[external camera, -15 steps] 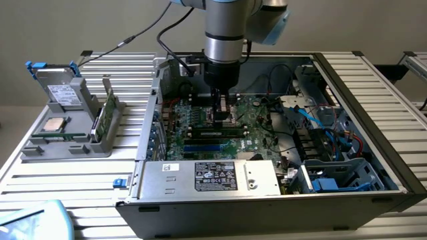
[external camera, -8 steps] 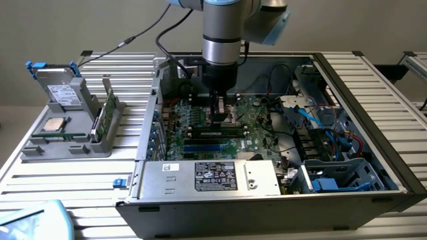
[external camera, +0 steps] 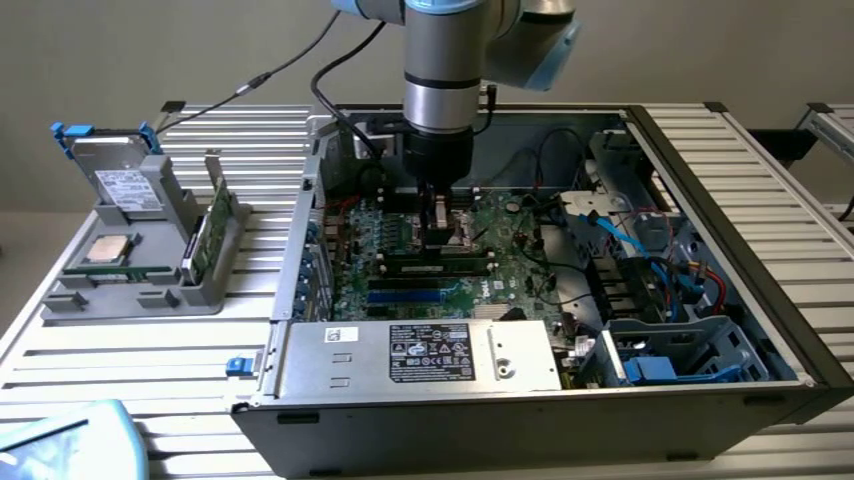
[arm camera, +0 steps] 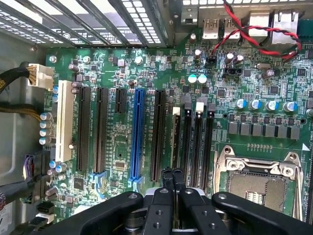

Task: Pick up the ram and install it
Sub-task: 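Press down the ram until it locks into place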

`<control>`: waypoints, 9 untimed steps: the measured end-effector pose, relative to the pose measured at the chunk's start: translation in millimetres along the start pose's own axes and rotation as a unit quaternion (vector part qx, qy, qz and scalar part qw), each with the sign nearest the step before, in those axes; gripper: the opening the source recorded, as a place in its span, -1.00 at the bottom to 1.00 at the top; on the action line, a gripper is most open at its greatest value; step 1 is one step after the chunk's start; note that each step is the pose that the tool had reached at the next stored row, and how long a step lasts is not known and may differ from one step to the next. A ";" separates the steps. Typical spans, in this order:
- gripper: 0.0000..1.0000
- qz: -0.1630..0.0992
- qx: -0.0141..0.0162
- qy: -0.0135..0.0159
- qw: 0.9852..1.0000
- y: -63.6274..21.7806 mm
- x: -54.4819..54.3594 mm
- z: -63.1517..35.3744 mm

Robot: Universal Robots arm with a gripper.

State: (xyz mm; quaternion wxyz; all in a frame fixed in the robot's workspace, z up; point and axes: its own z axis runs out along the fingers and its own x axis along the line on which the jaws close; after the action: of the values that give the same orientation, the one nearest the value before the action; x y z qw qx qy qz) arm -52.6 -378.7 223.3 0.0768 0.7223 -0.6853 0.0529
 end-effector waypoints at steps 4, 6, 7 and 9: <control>-0.80 0.000 -0.001 0.000 1.000 -0.3 1.9 -9.5; -0.80 0.000 -0.001 0.000 1.000 -3.9 3.0 -12.0; -0.80 0.000 -0.002 0.000 1.000 -6.9 3.9 -13.1; -0.80 0.000 -0.003 0.000 1.000 -12.7 5.7 -14.4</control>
State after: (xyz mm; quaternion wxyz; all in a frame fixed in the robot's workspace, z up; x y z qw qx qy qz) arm -39.2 -381.0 238.0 0.0785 0.7224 -0.6851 0.0507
